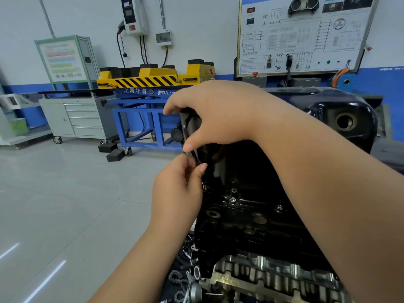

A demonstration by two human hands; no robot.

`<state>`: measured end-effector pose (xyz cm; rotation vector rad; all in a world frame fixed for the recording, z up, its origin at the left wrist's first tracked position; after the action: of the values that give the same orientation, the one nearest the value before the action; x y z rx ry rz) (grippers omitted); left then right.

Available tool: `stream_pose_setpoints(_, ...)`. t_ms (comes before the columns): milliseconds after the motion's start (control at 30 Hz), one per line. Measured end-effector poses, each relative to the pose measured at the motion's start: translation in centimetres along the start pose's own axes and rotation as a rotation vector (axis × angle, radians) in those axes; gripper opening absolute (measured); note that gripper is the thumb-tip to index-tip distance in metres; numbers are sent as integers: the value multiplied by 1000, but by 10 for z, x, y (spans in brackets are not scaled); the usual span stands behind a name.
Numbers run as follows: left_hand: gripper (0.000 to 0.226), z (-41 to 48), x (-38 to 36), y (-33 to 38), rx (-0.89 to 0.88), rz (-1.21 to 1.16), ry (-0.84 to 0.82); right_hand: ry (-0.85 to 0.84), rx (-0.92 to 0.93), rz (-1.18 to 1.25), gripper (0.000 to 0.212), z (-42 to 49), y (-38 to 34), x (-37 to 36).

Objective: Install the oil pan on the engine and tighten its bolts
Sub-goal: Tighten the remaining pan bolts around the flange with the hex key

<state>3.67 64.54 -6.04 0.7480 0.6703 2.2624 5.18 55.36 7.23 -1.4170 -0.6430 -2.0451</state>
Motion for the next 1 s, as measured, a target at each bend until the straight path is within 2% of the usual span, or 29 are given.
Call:
stream_pose_setpoints(100,24,1,-1,0,-31,30,-27,-23,24,-6,22,1,-2,-1)
stream_pose_setpoints(133,23,1,-1,-1,-37,40,-35,-21,25,-25,18,2,-2,-2)
stream_pose_setpoints(333,16,-2,1,0,16,-67,11,-8,25,-67,23,5,1,-3)
stream_pose_setpoints(533,25,0,2,-2,78,-91,53,12,34,-63,25,5,1,-4)
stream_pose_setpoints(1000,23,3,1,-1,24,-72,24,-38,54,-63,9,4,-1,-3)
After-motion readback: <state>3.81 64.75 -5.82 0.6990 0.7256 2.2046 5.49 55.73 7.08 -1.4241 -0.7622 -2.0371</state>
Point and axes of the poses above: each hand's wrist, its own z-axis towards the middle knuckle, its own x-axis out of the back of the hand, y = z × x, the point moved 3 cm from there along z, towards the middle knuckle, and after that the axes turned 5 degrees about -x, right-handed, at the moved point
